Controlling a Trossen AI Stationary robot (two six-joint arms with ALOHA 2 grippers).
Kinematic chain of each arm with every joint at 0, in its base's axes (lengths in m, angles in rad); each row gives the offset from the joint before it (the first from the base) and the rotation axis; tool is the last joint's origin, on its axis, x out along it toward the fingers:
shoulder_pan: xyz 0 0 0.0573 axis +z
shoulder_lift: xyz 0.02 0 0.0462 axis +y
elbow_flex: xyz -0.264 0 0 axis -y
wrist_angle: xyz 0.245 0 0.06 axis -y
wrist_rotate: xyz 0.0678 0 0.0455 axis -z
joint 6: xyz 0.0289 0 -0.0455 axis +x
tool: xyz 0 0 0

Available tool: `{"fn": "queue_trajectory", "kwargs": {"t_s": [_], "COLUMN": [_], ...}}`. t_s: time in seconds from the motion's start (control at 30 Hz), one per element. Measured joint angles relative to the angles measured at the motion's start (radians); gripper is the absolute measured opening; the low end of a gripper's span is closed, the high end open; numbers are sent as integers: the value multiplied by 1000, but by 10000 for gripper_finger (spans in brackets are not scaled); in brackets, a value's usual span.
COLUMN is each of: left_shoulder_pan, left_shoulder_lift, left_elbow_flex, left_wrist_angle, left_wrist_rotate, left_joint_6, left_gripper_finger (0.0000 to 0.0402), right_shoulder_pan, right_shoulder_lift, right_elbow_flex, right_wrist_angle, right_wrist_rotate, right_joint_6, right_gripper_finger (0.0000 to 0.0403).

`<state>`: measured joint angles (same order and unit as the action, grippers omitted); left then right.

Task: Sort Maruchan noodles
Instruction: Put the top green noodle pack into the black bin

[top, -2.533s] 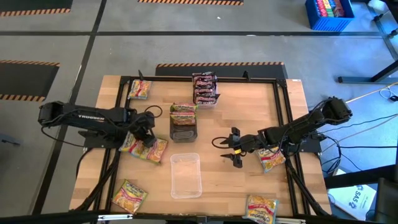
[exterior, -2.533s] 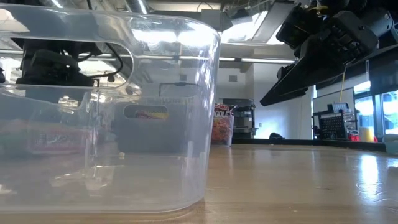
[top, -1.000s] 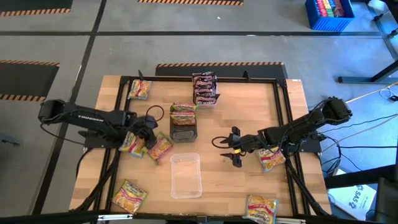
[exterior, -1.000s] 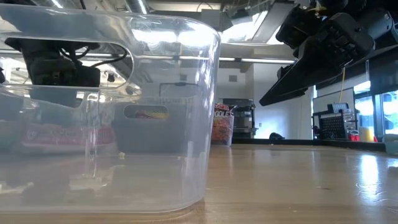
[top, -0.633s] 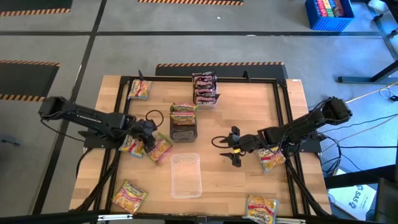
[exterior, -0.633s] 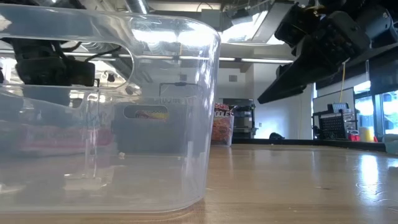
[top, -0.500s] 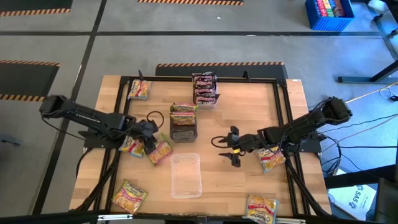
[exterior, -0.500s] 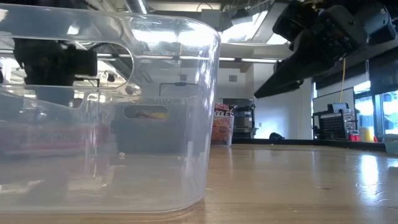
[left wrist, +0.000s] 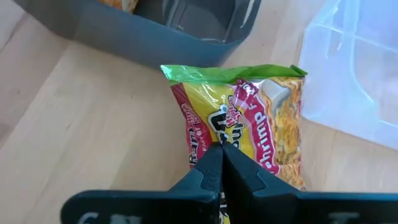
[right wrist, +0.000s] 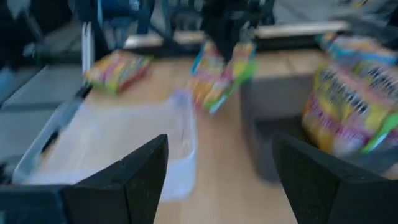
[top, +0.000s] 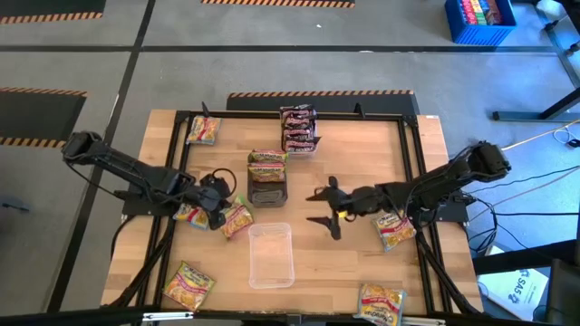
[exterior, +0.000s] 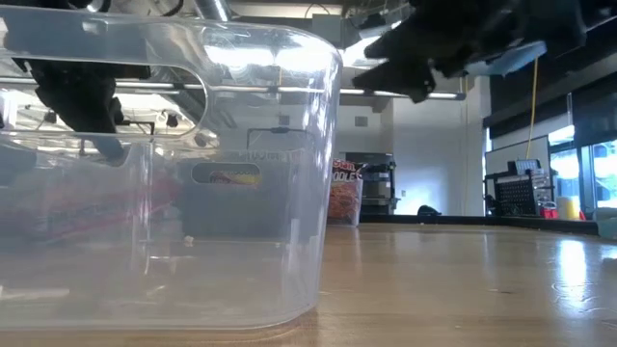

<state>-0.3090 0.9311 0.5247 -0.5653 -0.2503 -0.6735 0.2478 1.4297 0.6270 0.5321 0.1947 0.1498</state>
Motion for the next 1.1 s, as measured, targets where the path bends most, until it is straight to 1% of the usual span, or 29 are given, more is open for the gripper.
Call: {"fn": "queue_trajectory", "kwargs": {"t_s": [0.1, 0.23, 0.4, 0.53, 0.73, 0.8, 0.97, 1.1], "left_shoulder_pan": [-26, -65, -96, -101, -101, -100, -101, -100], "left_shoulder_lift": [0, 0, 0, 0, 0, 0, 0, 0], "left_elbow_flex": [0, 0, 0, 0, 0, 0, 0, 1], "left_wrist_angle": [0, 9, 35, 43, 62, 80, 131, 174], "left_wrist_rotate": [-21, -47, -120, -194, -264, -292, -334, -368], "left_joint_6": [0, -2, 9, 32, 91, 113, 170, 216], "left_gripper_finger": [0, 0, 0, 0, 0, 0, 0, 0], "right_shoulder_pan": [-42, -95, -137, -167, -192, -198, -205, -211], "right_shoulder_lift": [35, 91, 195, 272, 384, 412, 466, 486], "right_elbow_flex": [7, 58, 163, 263, 399, 432, 502, 525], "right_wrist_angle": [68, 69, 60, -16, -108, -137, -144, -145], "right_wrist_rotate": [-12, -58, -110, -138, -162, -162, -161, -150], "right_joint_6": [0, 32, 34, 37, 37, 37, 37, 36], "right_gripper_finger": [269, 269, 269, 269, 269, 269, 269, 269]}}
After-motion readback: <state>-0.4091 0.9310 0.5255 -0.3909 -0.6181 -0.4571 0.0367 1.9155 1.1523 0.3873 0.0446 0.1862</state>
